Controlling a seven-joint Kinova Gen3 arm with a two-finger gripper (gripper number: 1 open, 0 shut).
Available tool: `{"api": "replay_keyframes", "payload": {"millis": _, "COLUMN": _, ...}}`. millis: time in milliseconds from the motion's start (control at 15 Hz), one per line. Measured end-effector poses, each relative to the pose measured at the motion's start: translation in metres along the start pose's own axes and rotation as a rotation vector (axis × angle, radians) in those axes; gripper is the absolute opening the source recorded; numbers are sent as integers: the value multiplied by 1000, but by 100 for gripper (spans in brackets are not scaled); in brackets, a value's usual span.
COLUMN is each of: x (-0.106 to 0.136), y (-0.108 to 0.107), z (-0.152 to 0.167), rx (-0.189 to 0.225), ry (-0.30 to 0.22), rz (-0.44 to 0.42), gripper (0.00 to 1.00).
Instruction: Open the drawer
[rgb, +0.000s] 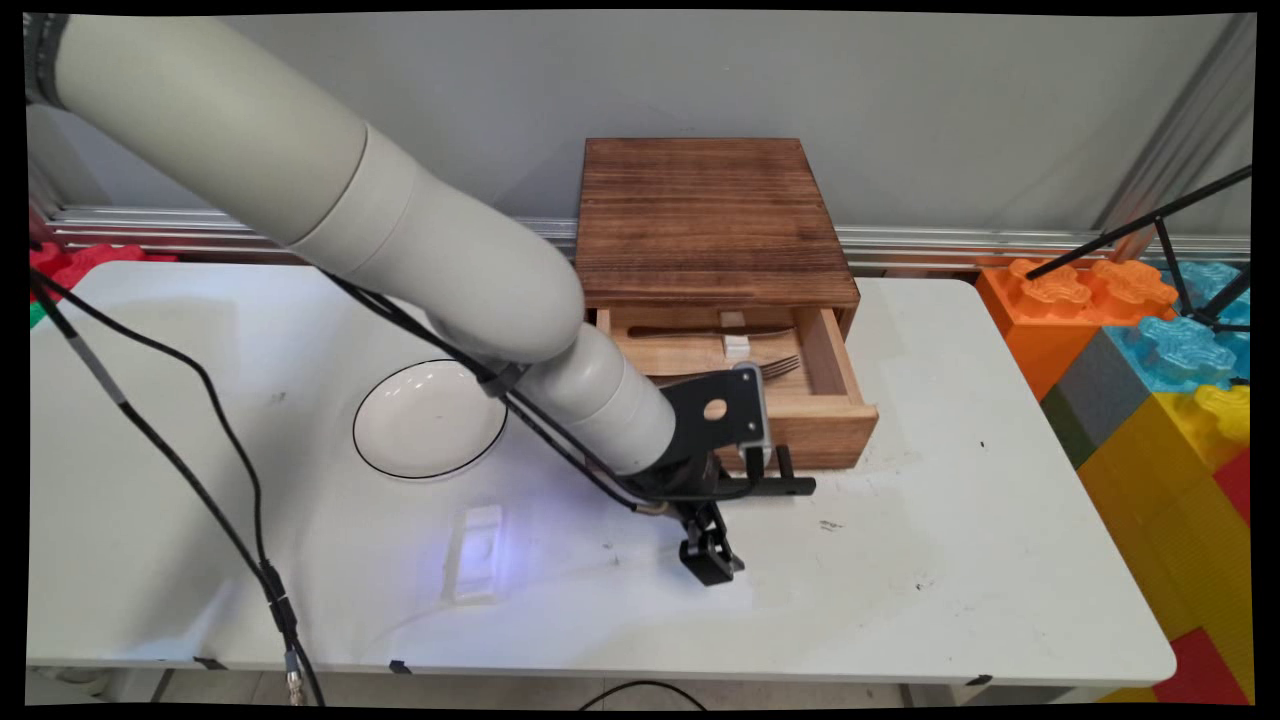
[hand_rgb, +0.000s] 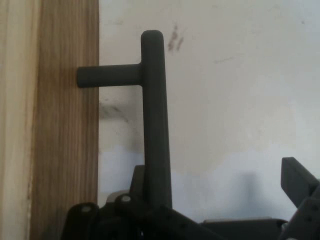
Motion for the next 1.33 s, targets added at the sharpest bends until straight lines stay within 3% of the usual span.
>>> {"api": "replay_keyframes", "payload": {"millis": 1333, "x": -3, "y": 69, "z": -7, "rx": -66, "ry": 38, "rz": -6, "gripper": 100}}
